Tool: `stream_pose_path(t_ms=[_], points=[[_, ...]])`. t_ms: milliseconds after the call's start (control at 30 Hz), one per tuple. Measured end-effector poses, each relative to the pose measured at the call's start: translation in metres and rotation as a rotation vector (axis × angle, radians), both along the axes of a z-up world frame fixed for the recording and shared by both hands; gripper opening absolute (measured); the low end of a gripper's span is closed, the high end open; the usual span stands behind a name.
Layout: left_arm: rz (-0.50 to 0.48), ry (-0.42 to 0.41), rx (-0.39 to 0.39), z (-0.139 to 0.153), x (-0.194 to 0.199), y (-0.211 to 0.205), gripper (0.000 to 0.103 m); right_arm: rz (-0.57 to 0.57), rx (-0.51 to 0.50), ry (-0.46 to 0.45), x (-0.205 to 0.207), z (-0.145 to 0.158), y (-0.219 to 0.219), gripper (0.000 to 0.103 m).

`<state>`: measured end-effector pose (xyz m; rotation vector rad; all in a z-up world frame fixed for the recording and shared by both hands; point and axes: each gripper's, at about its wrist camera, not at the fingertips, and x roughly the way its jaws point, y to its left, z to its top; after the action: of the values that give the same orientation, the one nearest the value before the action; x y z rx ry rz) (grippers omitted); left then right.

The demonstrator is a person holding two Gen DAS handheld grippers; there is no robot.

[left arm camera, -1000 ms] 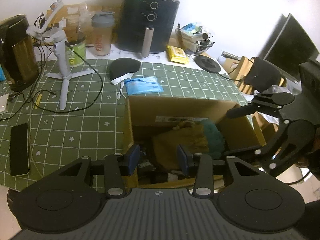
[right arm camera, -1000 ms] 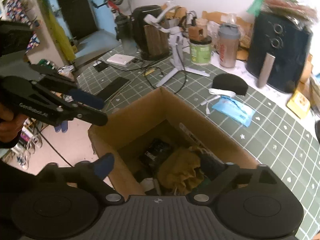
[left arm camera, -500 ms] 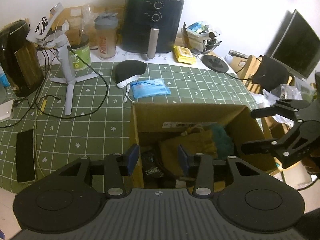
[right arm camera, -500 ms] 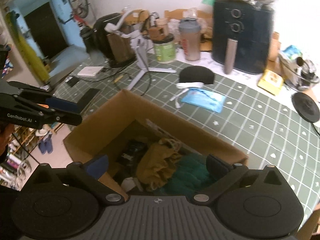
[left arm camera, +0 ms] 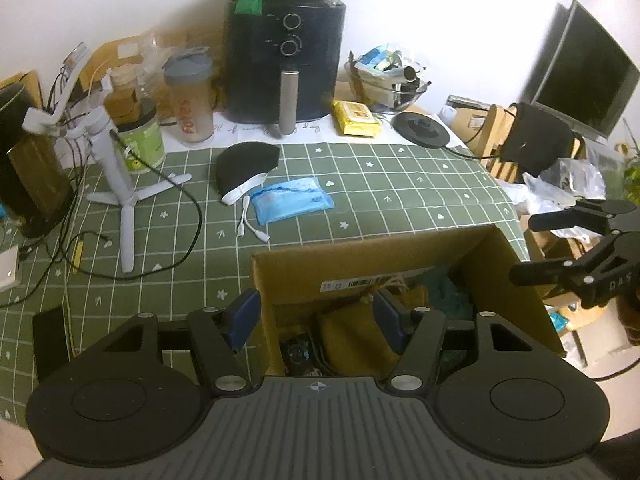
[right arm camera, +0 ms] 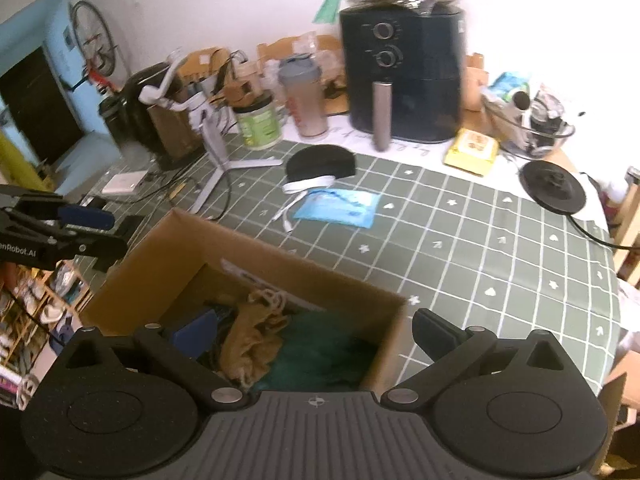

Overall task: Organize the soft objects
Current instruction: 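Withdraw both open tools from the box toward the mat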

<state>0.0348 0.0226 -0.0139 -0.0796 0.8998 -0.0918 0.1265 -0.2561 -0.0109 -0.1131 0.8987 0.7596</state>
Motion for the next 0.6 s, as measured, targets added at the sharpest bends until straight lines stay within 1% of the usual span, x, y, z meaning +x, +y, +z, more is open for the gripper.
stream_pose_path(t_ms=[300, 400, 600], points=[[-0.033, -0.013, 0.012, 0.001, 0.015, 0.000, 0.062, -0.064, -0.022, 0.003, 0.017, -0.002, -0.007, 0.103], [-0.040, -0.021, 0.015, 0.001, 0.019, 0.000, 0.062, -0.087, -0.051, 0.000, 0.025, -0.005, -0.005, 0.103], [-0.045, -0.029, 0.014, -0.001, 0.026, 0.001, 0.062, -0.102, -0.104, -0.055, 0.040, -0.010, -0.002, 0.103]])
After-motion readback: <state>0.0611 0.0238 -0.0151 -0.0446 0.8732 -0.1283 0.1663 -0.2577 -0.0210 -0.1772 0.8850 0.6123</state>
